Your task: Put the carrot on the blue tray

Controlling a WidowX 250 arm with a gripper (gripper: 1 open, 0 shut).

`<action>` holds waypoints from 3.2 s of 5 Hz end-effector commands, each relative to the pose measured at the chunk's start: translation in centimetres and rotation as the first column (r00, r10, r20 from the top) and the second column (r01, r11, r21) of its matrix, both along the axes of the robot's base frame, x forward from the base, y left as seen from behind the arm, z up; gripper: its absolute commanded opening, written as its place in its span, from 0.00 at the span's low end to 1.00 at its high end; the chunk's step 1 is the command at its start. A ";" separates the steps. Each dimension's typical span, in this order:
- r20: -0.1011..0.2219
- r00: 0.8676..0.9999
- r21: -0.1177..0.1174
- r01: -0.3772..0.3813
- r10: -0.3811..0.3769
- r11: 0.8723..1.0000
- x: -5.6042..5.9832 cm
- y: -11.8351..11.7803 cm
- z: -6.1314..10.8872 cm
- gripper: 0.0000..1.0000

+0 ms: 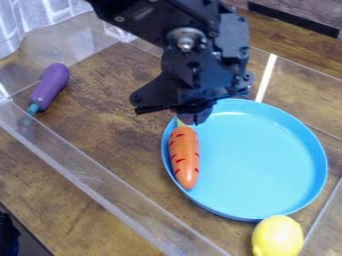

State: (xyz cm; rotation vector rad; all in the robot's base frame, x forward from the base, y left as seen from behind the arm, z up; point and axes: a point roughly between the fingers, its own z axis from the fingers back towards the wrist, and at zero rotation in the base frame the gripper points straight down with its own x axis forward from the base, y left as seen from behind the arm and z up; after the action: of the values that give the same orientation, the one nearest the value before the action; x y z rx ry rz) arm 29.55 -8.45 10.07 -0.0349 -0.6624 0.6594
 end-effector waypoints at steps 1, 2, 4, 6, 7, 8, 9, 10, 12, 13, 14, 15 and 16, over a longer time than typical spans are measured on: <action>0.068 0.997 -0.026 0.028 -0.026 0.999 0.4 -1.4 2.5 0.00; 0.072 0.997 -0.020 0.043 -0.041 0.999 0.0 -1.9 2.9 0.00; 0.067 0.996 -0.009 0.063 -0.062 0.998 -0.4 -2.7 3.0 0.00; 0.060 0.996 0.003 0.064 -0.064 0.998 -0.7 -2.9 2.9 0.00; 0.054 0.996 0.005 0.066 -0.066 0.998 -0.8 -2.9 3.1 0.00; 0.047 0.997 0.006 0.067 -0.067 0.998 -0.8 -3.0 3.1 0.00; 0.042 0.997 0.007 0.068 -0.068 0.998 -0.9 -3.1 3.2 0.00; 0.039 0.997 0.008 0.072 -0.072 0.997 -1.0 -3.3 3.3 0.00; 0.023 0.995 0.004 0.097 -0.098 0.995 -1.0 -4.6 1.9 0.00; 0.011 0.992 0.007 0.129 -0.129 0.992 -0.5 -6.5 0.3 1.00; -0.009 0.986 0.015 0.166 -0.166 0.986 0.1 -8.6 -1.2 1.00; -0.021 0.982 0.024 0.188 -0.188 0.982 0.9 -10.0 -3.2 1.00; -0.030 0.975 0.030 0.222 -0.221 0.975 1.4 -10.3 -4.6 1.00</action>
State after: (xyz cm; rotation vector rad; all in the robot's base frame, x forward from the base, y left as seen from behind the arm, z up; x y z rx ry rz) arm 30.23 -18.05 4.08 -0.0251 -0.6028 0.4181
